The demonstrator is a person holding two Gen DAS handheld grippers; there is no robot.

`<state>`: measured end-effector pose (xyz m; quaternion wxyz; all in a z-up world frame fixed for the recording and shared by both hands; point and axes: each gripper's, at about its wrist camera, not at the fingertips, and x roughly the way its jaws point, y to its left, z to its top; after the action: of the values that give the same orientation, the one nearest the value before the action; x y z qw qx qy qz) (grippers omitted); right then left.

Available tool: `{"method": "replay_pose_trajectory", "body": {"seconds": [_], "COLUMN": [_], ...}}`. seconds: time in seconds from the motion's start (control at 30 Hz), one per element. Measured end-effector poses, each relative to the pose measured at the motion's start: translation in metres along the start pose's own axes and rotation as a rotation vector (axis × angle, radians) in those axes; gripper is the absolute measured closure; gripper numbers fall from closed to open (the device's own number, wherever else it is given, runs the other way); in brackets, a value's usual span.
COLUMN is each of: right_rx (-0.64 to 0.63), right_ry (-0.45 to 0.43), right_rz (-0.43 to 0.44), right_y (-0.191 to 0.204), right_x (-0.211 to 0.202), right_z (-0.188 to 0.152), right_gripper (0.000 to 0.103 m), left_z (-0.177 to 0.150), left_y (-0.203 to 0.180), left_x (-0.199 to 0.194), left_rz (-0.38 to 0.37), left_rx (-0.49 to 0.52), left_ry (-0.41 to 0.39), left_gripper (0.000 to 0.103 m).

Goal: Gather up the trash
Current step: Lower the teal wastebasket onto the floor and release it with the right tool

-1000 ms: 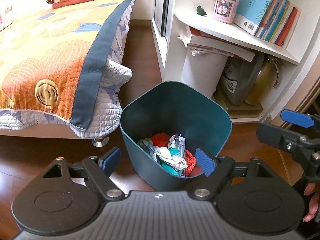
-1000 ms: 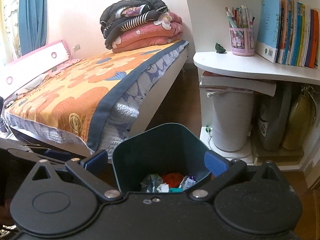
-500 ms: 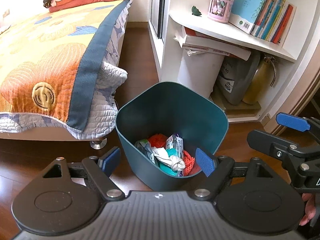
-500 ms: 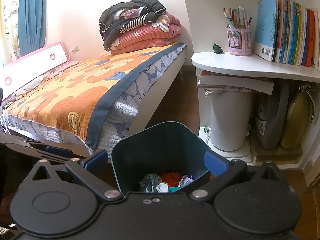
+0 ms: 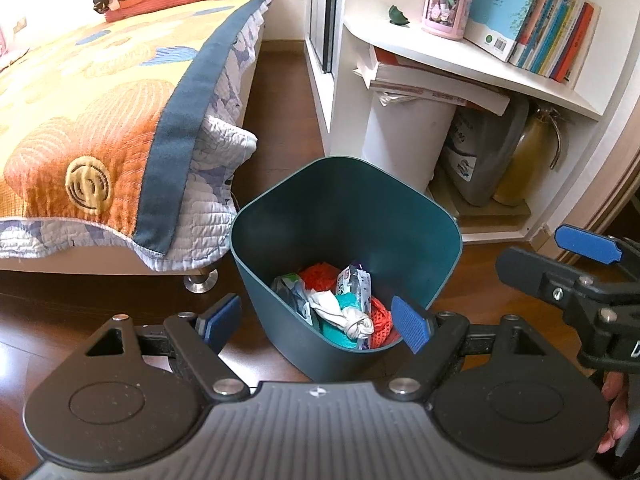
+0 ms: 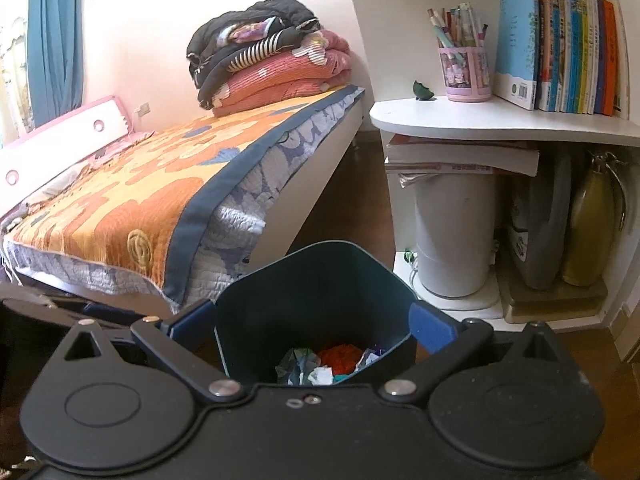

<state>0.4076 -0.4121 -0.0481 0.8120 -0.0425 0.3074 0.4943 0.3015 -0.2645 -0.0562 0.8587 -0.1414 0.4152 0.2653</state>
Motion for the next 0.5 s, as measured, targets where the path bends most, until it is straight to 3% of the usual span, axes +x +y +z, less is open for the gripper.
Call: {"method": "replay_pose_trajectory", "body": {"seconds": [0.5], "right_rx": [0.007], "right_ry": [-0.004], "right_rz": [0.026], "right_y": [0.0006], "right_x": [0.0029], "right_z": [-0.0004], "right_gripper": [0.000], "left_z": [-0.0053], "left_y": [-0.0021], "left_x": [-0.0001], "left_rz": [0.012], "left_rx": [-0.003], "left_ry": [0.004], "left_gripper": [0.021]}}
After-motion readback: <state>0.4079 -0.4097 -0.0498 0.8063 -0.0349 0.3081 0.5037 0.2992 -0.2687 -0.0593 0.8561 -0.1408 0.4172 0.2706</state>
